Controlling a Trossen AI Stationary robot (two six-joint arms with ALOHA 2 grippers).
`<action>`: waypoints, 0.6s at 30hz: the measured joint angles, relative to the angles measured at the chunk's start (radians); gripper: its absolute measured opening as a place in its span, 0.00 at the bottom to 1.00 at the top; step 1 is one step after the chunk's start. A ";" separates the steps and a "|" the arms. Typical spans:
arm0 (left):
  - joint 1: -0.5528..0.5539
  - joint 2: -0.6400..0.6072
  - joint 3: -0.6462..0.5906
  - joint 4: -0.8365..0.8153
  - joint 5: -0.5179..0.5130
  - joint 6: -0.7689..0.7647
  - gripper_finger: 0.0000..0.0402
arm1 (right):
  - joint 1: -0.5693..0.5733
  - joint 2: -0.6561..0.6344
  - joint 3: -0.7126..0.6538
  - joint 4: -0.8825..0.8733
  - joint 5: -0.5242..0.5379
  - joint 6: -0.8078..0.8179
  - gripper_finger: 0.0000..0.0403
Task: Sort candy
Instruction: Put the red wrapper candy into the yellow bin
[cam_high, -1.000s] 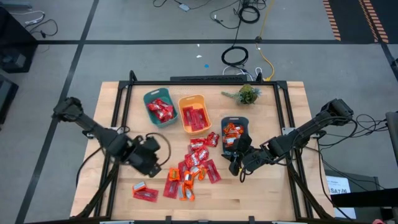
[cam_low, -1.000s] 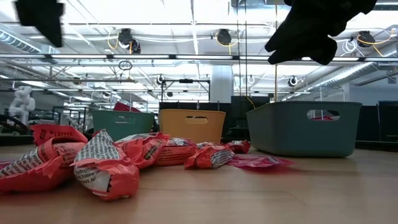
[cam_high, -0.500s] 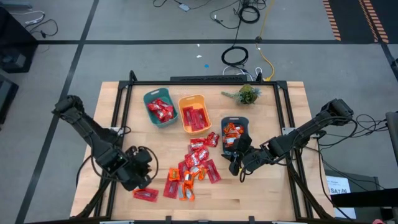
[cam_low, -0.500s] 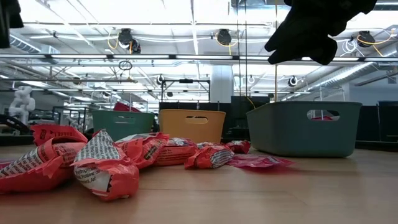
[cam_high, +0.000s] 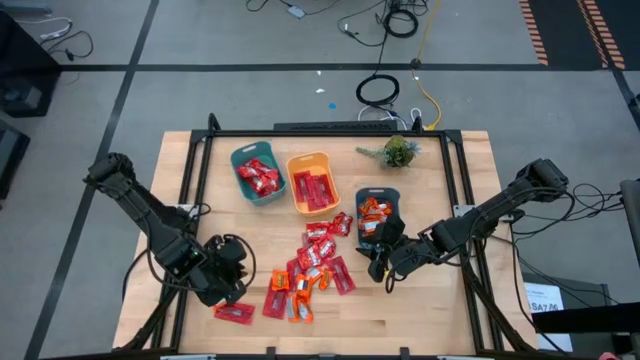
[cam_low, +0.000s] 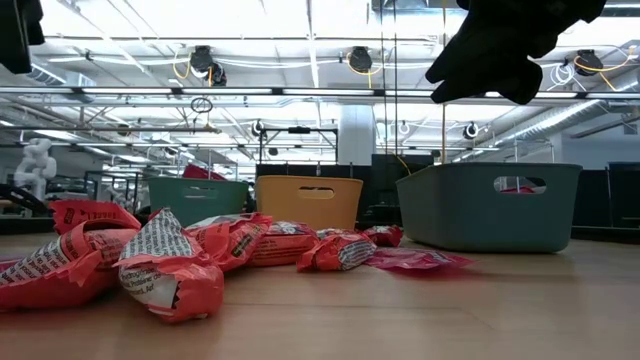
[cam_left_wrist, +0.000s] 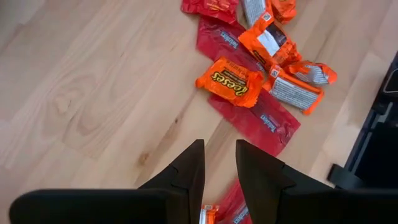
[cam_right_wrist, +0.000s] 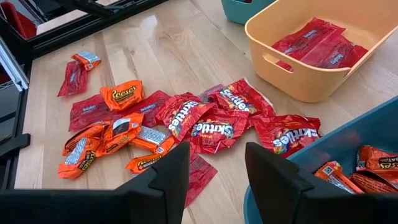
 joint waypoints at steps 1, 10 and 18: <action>0.001 0.000 0.000 -0.002 0.000 0.000 0.25 | 0.000 0.000 0.000 0.000 0.000 0.000 0.37; 0.003 0.000 0.000 -0.040 -0.021 0.005 0.37 | 0.000 0.000 0.000 -0.001 0.000 -0.001 0.37; 0.003 0.000 0.000 0.017 -0.021 0.060 0.43 | 0.000 0.000 0.000 -0.001 0.000 -0.003 0.37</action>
